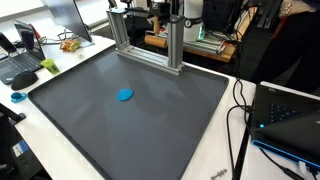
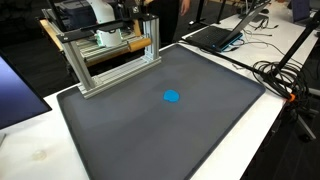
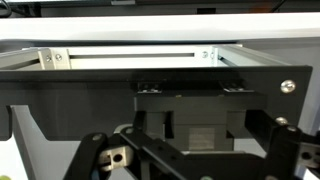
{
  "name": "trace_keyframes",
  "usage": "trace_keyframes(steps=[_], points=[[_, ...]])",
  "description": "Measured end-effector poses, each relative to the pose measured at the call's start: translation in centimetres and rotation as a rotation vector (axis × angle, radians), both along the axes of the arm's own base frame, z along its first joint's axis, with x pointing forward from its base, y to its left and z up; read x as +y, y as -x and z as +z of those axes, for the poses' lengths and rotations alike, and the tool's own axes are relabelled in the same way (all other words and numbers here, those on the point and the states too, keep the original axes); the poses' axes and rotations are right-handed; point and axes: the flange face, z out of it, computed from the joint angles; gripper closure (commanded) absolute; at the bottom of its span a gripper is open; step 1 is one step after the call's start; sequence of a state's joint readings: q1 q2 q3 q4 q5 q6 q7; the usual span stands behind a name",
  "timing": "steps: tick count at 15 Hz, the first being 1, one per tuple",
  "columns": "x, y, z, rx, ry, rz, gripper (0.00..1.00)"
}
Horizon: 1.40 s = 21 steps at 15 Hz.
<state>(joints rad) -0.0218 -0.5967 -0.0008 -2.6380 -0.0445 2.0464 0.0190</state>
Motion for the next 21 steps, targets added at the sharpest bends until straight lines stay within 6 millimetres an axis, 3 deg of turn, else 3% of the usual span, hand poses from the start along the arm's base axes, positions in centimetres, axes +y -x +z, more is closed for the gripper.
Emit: trace_keyframes(steps=[7,11,15,21], points=[[0.1,-1.2,1.3,-0.046,0.002,-0.003,0.0],[0.2,-3.0,2.8,-0.069,0.003,-0.007,0.0],[0.2,-6.6,4.3,-0.085,0.004,-0.005,0.0],[1.2,-14.3,5.2,-0.079,0.006,0.015,0.0]])
